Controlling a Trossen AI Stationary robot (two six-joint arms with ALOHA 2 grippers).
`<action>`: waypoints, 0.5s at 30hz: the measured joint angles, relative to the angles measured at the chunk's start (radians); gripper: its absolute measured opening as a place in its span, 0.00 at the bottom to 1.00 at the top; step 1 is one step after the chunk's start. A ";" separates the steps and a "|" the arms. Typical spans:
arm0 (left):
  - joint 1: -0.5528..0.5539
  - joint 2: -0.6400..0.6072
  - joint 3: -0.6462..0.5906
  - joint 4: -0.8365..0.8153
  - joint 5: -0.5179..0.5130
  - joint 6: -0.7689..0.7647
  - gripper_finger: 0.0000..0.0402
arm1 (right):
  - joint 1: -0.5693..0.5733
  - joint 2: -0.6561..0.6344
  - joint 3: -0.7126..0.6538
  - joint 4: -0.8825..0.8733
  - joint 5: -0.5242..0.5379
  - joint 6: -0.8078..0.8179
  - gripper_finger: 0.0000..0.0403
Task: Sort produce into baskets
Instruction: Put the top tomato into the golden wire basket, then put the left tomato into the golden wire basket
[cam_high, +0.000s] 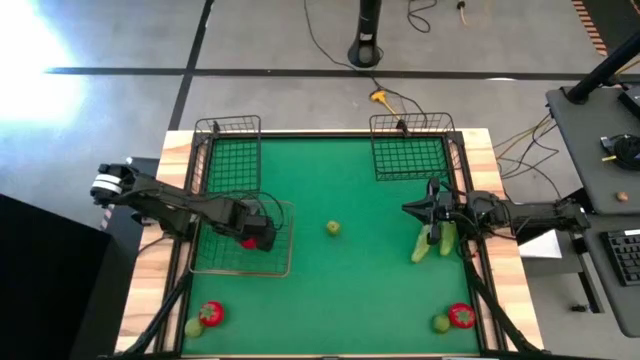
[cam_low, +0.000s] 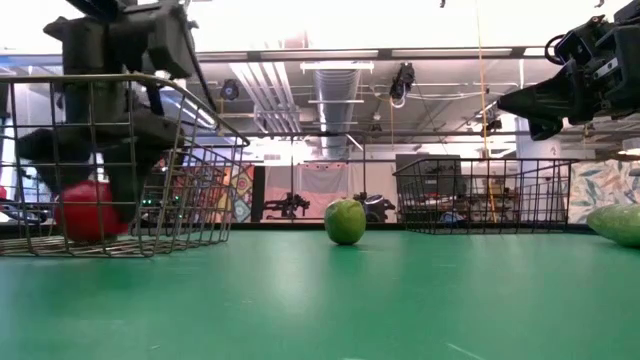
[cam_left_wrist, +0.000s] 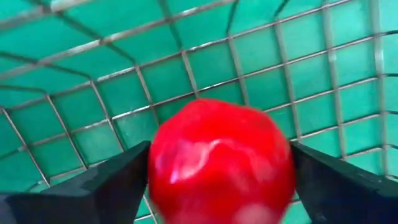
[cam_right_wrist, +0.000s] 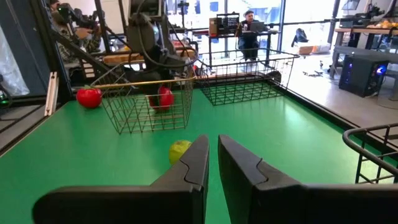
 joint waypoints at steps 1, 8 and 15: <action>0.000 0.002 0.021 -0.023 -0.009 0.015 0.88 | 0.000 0.000 0.000 0.000 0.000 0.000 0.07; -0.012 -0.007 0.277 -0.284 -0.054 0.099 0.93 | 0.000 0.000 0.000 0.000 0.000 0.000 0.07; -0.112 -0.007 0.568 -0.420 -0.063 0.145 0.92 | 0.000 0.000 0.000 0.000 0.000 0.000 0.07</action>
